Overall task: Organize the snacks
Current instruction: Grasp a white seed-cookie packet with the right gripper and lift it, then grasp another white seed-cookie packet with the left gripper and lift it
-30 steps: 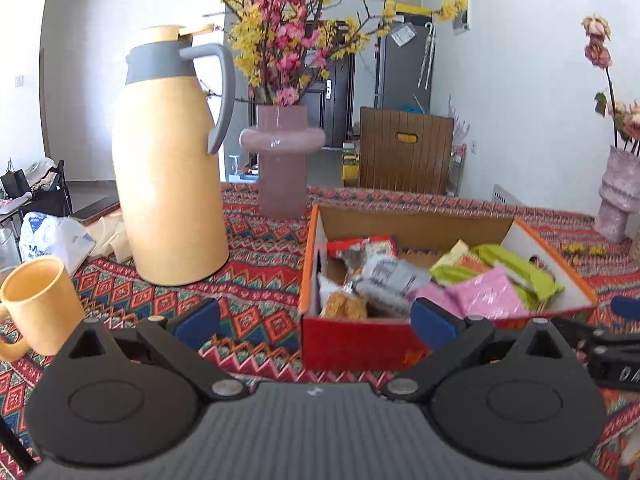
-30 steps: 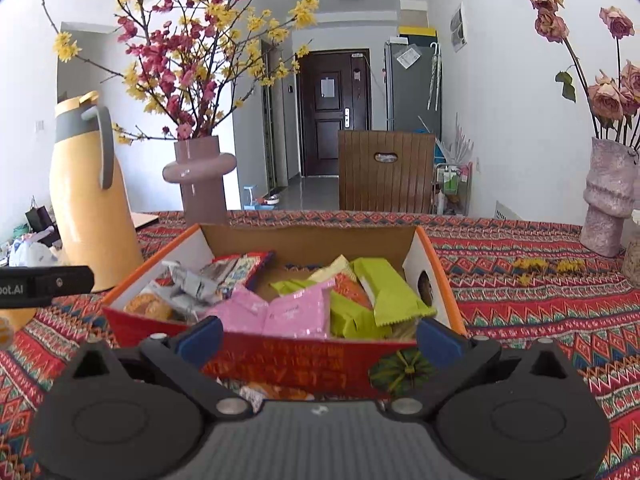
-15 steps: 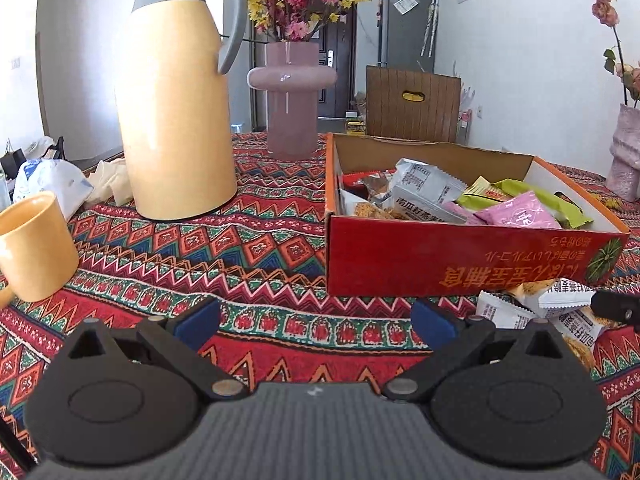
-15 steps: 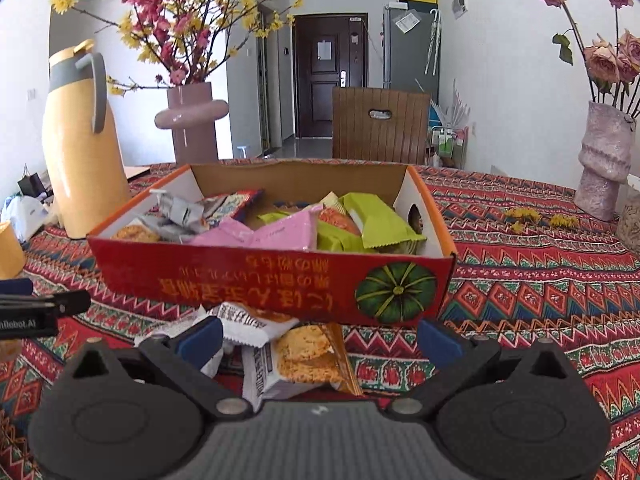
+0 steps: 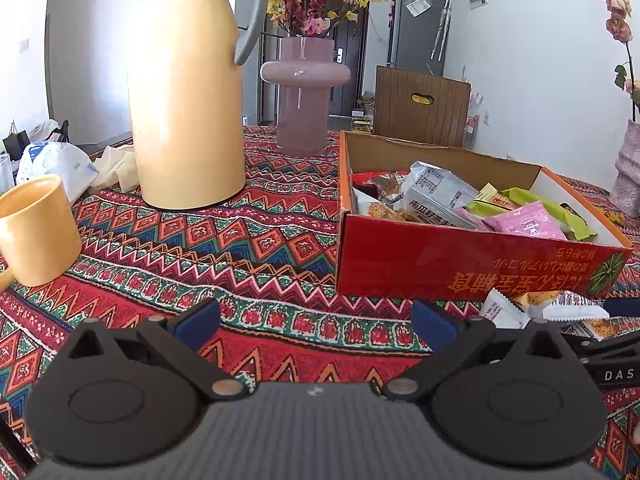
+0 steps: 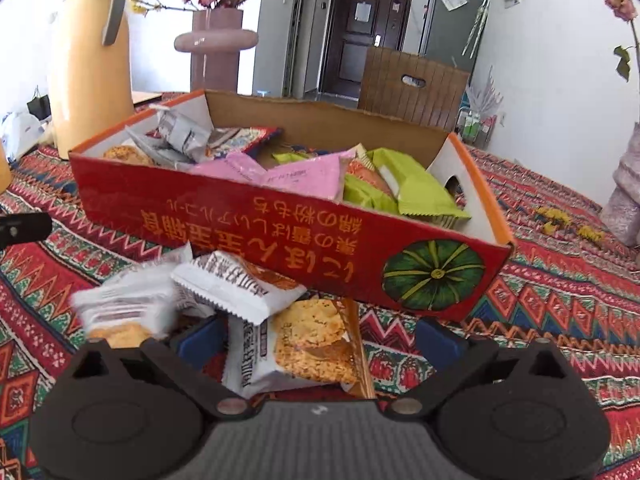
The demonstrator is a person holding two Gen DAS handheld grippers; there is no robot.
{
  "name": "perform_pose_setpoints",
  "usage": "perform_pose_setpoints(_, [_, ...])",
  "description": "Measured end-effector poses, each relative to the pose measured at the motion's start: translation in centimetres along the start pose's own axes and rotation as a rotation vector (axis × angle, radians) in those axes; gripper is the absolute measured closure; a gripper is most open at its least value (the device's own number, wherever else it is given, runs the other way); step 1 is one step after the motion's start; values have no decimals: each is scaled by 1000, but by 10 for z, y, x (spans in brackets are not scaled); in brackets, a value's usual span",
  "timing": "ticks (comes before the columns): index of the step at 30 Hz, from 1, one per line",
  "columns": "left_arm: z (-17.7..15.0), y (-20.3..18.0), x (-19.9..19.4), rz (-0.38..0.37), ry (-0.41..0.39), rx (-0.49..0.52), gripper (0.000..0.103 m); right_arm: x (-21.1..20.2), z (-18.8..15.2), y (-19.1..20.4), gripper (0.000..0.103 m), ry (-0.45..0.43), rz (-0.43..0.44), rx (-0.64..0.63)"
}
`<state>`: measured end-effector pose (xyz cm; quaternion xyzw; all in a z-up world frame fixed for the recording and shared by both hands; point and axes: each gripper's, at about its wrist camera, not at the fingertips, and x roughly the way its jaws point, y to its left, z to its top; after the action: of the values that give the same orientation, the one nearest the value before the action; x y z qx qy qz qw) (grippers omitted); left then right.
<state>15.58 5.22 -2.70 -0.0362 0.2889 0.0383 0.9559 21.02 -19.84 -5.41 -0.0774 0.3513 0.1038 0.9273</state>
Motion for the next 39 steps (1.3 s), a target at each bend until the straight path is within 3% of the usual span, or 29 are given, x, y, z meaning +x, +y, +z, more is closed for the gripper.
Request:
perform_pose_setpoints(2, [0, 1, 0, -2, 4, -5, 0, 0, -1, -2, 10, -5, 27, 10])
perform_pose_setpoints(5, [1, 1, 3, -6, 16, -7, 0, -5, -4, -1, 31, -20, 77, 5])
perform_pose_setpoints(10, [1, 3, 3, -7, 16, -16, 0, -14, -6, 5, 49, -32, 92, -16])
perform_pose_setpoints(18, [1, 3, 3, -6, 16, -16, 0, -43, -13, -5, 53, -115, 54, 32])
perform_pose_setpoints(28, [1, 3, 4, 16, 18, -21, 0, -65, -25, -56, 53, -202, -37, 190])
perform_pose_setpoints(39, [4, -3, 4, 86, 23, 2, 0, -62, -40, -73, 52, -235, 1, 284])
